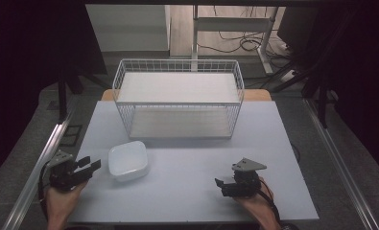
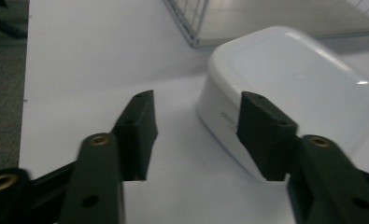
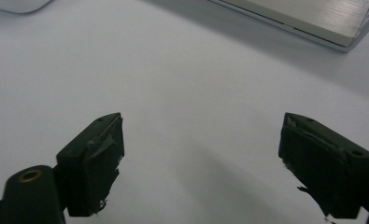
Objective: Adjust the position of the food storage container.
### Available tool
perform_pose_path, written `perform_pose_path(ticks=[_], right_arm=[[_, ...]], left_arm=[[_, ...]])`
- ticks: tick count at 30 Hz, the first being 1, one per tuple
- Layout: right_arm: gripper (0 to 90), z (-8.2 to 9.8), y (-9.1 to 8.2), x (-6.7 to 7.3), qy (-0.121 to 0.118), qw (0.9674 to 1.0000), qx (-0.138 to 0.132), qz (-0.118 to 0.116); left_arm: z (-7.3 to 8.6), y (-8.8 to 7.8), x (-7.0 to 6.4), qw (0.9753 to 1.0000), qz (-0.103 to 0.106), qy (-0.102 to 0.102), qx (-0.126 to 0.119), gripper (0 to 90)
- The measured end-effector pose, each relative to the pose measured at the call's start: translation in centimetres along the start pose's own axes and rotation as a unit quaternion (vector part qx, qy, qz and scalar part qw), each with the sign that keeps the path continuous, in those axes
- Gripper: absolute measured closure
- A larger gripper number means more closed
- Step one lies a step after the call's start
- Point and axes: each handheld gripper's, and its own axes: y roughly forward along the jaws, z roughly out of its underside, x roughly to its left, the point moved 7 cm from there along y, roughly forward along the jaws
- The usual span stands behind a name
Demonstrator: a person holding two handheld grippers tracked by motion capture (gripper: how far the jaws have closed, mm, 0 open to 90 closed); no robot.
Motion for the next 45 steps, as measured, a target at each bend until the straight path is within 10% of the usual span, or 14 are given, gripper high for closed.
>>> perform_pose_path(ticks=[6, 23, 45], right_arm=[[23.4, -0.4, 0.4, -0.2, -0.006, 1.0000, -0.002, -0.004], [36.2, -1.9, 0.9, -0.2, -0.005, 0.9998, -0.008, -0.019], [59.4, -2.4, 2.4, -0.6, -0.004, 0.9993, 0.008, -0.036]], left_arm=[[-0.1, 2.4, -0.1, 0.9996, 0.004, 0.009, 0.027, 72.0], [-0.3, 4.3, -1.7, 0.9977, 0.049, -0.003, 0.045, 82.7], [-1.1, 6.9, -9.3, 0.9883, 0.129, 0.043, 0.069, 84.0]])
